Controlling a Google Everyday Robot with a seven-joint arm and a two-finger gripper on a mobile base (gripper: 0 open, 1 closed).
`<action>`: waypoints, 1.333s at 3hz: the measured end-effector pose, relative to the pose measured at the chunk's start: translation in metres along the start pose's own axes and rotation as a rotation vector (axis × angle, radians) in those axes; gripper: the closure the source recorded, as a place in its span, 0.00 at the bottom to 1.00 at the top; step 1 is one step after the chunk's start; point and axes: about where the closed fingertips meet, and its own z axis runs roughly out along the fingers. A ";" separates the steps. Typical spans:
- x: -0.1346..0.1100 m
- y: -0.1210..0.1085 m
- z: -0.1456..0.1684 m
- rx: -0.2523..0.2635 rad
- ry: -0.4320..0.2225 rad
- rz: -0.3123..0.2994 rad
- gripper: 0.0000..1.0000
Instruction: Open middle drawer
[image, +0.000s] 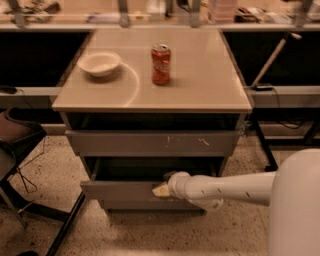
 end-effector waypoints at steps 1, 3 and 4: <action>-0.004 -0.001 -0.004 0.000 0.000 0.000 1.00; 0.001 0.011 -0.013 0.001 -0.012 0.013 1.00; 0.015 0.024 -0.023 0.000 0.027 -0.018 1.00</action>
Offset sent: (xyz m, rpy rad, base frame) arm -0.3776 0.0993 -0.0940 0.3490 -0.0857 -0.1920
